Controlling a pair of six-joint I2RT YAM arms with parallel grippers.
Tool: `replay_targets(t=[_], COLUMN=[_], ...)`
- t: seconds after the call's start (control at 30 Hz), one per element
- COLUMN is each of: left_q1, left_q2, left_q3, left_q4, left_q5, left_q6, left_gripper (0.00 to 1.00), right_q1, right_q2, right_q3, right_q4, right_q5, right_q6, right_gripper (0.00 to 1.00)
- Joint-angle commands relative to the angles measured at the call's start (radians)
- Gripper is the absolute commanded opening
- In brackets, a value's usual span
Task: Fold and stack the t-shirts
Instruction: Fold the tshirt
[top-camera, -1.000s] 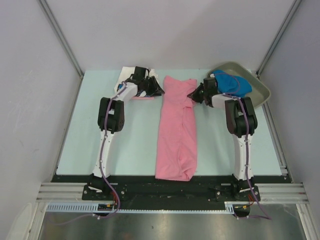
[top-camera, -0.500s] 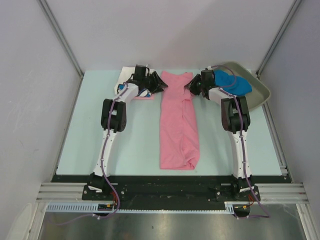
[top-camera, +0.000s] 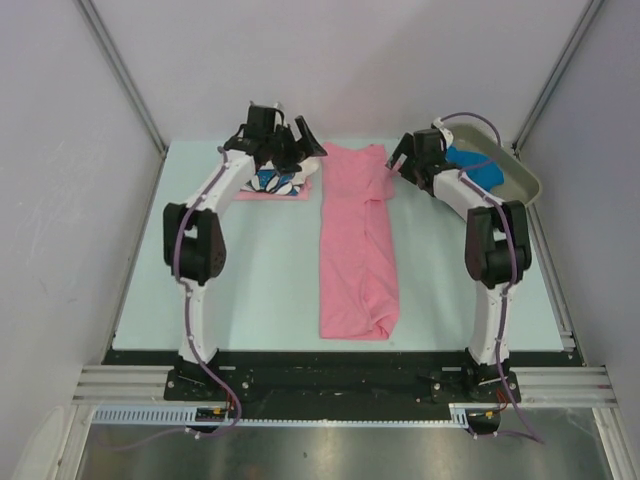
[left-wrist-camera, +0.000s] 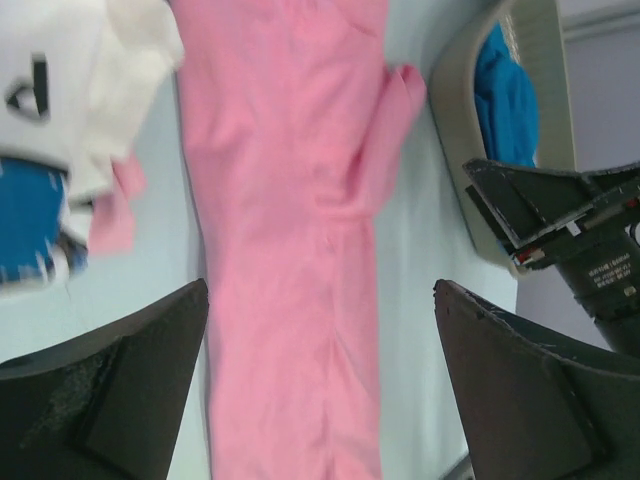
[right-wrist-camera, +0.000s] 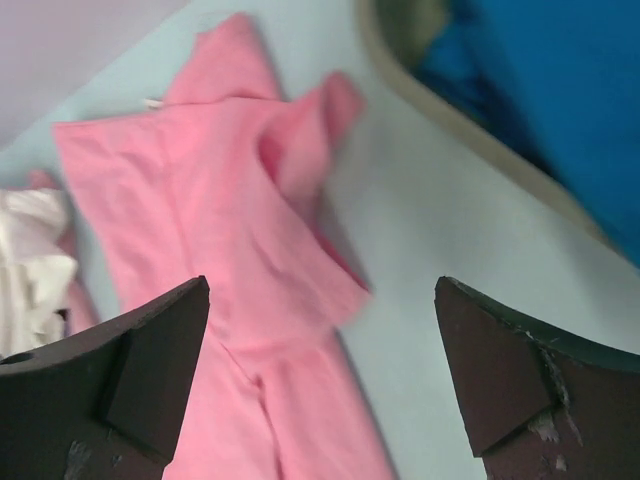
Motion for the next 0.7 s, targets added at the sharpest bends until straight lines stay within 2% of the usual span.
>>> replay_targets(t=[0.0,0.03,0.07,0.1,0.17,0.2,0.23,0.27,0.3,0.4,0.5,0.57,0.67], left_q1=[-0.083,-0.097,-0.111,-0.133,-0.15,-0.165,-0.174,-0.186,-0.218,-0.303,-0.372,-0.383,-0.392], left_q2=[-0.252,-0.372,-0.427,-0.489,-0.652,-0.704,-0.753,-0.856,-0.895,-1.045,-1.148,-1.197,-1.237], left_q3=[-0.281,-0.365,-0.449,-0.609,-0.768,-0.915,-0.988,-1.051,-1.15,-1.298,-1.437,-1.516,-1.61], left_q4=[-0.1,-0.08,-0.024,-0.005,0.082,0.106,0.135,0.165,0.169,0.143,0.153,0.23,0.31], left_q5=[-0.061,-0.076,-0.094,-0.097,-0.079,-0.073,-0.07,-0.074,-0.085,-0.146,-0.157,-0.139,-0.128], left_q6=[0.06,0.057,0.054,0.042,0.012,-0.001,-0.033,-0.04,-0.041,-0.06,-0.118,-0.169,-0.212], left_gripper=[1.0,1.0,1.0,1.0,1.0,1.0,1.0,1.0,1.0,1.0,1.0,1.0,0.99], right_q1=[0.041,0.051,0.08,0.097,0.166,0.2,0.228,0.252,0.294,0.361,0.465,0.516,0.593], right_q2=[-0.263,-0.348,-0.402,-0.452,-0.614,-0.671,-0.8,-0.859,-0.927,-1.136,-1.341,-1.485,-1.57], right_q3=[-0.14,-0.24,-0.29,-0.351,-0.523,-0.578,-0.63,-0.734,-0.772,-0.913,-1.04,-1.094,-1.185], right_q4=[-0.225,-0.242,-0.274,-0.285,-0.314,-0.316,-0.31,-0.313,-0.323,-0.406,-0.498,-0.561,-0.57], right_q5=[0.293,0.313,0.326,0.34,0.332,0.326,0.3,0.238,0.2,0.099,0.103,0.135,0.091], right_q6=[-0.11,-0.116,-0.125,-0.125,-0.123,-0.131,-0.14,-0.137,-0.116,-0.021,0.083,0.198,0.31], right_gripper=[1.0,1.0,1.0,1.0,1.0,1.0,1.0,1.0,1.0,1.0,0.96,0.96,0.94])
